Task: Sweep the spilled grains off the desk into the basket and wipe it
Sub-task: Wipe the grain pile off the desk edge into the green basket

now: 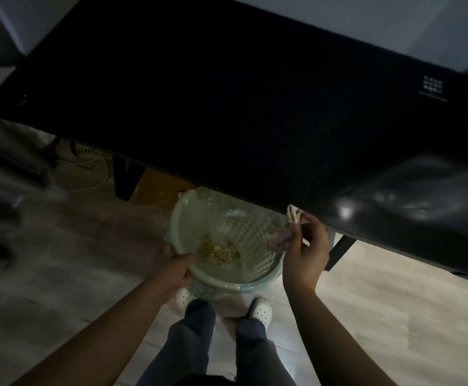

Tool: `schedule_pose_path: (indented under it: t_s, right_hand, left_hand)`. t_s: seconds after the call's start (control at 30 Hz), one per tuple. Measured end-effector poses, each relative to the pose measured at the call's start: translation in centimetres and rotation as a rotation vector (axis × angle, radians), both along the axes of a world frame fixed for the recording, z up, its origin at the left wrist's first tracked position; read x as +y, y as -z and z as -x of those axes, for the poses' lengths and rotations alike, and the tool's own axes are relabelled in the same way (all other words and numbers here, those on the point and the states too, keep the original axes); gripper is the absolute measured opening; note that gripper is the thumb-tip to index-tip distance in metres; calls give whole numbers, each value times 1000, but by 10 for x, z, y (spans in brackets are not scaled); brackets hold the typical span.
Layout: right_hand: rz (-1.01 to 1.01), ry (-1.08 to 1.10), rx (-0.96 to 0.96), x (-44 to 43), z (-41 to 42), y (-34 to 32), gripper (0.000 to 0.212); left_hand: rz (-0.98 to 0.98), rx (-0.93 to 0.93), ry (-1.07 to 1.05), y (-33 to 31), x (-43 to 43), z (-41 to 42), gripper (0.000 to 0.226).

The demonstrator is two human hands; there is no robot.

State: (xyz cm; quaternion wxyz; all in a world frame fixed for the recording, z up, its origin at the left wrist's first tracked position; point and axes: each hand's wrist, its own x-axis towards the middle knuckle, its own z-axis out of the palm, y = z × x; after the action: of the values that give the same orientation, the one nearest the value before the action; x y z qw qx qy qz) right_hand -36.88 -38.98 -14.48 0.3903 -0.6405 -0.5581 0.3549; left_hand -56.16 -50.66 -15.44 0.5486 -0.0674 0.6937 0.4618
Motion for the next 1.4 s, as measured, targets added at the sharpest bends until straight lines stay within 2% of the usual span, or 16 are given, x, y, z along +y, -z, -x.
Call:
schedule_pose_path:
  t_s: [0.23,0.33,0.57,0.83,1.03,1.17,1.27,1.4]
  right_hand:
    - [-36,-179,-87,23,18,19,27]
    - [-14,-233,-78,21,36,25,27]
    - [-26,-391,-79,13,95,28,28]
    - [-78,-505,-75,4,155,32,25]
    - [2,-678,-136,-4,165,30,24]
    - [-14,-592,-123,-23,133,19,24]
    - [16,-456,-68,-32,96,11,24]
    - [-42,-239,-43,-23,55,-6,22]
  left_hand:
    - [-10,-45,-64,13,5,-5,47]
    - [20,-8,-54,19,-1,3,51]
    - [16,8,-93,18,-14,28,42]
    - [25,32,-108,25,-27,57,43]
    - [40,21,-78,30,-29,71,47]
    - [41,26,-63,26,-24,68,48]
    - [56,36,-30,22,-17,58,44]
    - [50,9,-15,15,-3,36,48]
